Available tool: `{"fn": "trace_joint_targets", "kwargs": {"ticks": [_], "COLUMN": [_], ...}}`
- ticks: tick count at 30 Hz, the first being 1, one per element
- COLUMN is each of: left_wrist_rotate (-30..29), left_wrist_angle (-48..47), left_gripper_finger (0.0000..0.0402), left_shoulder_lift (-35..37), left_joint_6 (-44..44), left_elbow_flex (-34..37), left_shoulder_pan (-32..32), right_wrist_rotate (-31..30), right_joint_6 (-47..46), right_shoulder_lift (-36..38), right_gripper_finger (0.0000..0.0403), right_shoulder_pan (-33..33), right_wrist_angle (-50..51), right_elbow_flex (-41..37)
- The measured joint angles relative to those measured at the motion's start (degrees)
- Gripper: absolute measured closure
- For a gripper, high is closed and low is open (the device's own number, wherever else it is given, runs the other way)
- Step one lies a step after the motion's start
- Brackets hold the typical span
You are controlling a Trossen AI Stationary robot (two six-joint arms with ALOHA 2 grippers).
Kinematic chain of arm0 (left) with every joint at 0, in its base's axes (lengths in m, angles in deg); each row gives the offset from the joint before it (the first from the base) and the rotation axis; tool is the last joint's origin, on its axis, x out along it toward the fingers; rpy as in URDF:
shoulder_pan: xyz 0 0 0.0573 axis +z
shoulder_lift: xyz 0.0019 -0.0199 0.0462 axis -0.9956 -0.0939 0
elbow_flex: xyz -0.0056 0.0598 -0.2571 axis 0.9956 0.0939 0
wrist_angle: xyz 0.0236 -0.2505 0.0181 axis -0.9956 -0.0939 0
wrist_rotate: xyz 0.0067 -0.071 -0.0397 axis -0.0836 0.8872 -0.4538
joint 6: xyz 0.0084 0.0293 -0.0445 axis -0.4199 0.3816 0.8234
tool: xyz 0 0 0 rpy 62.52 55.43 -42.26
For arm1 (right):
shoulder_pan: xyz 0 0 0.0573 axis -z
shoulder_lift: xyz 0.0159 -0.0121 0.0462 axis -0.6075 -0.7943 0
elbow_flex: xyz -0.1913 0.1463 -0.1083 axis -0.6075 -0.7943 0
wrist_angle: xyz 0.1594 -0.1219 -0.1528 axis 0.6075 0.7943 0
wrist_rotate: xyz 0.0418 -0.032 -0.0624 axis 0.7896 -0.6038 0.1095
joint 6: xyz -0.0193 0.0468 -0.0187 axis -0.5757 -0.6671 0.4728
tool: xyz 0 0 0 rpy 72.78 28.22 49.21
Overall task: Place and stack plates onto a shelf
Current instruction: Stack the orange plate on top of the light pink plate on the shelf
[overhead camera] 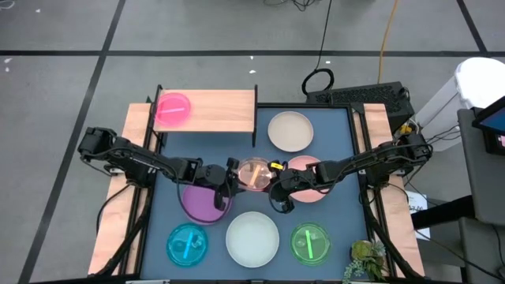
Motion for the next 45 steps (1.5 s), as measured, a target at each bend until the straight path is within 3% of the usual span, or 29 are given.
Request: {"fn": "trace_joint_targets", "kwargs": {"ticks": [9, 19, 31, 37, 45], "left_wrist_rotate": [0.20, 0.90, 1.29, 1.31, 1.40], "left_wrist_angle": [-0.15, 0.03, -0.01, -1.36, -3.19], "left_gripper_finger": [0.0395, 0.0395, 0.0395, 0.0396, 0.0396], "left_shoulder_lift": [0.00, 0.00, 0.00, 0.00, 3.30], "left_joint_6": [-0.04, -0.04, -0.04, -0.06, 2.33], "left_elbow_flex": [0.07, 0.07, 0.07, 0.07, 0.04], "left_shoulder_pan": [0.00, 0.04, 0.07, 0.07, -1.48], "right_wrist_rotate": [-0.11, -0.02, 0.11, -0.02, -4.30], "right_joint_6": [0.01, 0.20, -2.19, -3.04, -3.14], "right_shoulder_lift": [0.00, 0.00, -0.01, 0.24, 9.81], "right_gripper_finger": [0.0403, 0.0395, 0.0278, 0.0255, 0.0255], "right_shoulder_pan": [0.00, 0.00, -0.02, -0.02, -1.27], "right_wrist_angle": [-0.10, -0.14, -3.25, -3.66, 0.84], "right_elbow_flex": [0.00, 0.00, -0.02, -0.02, -0.07]}}
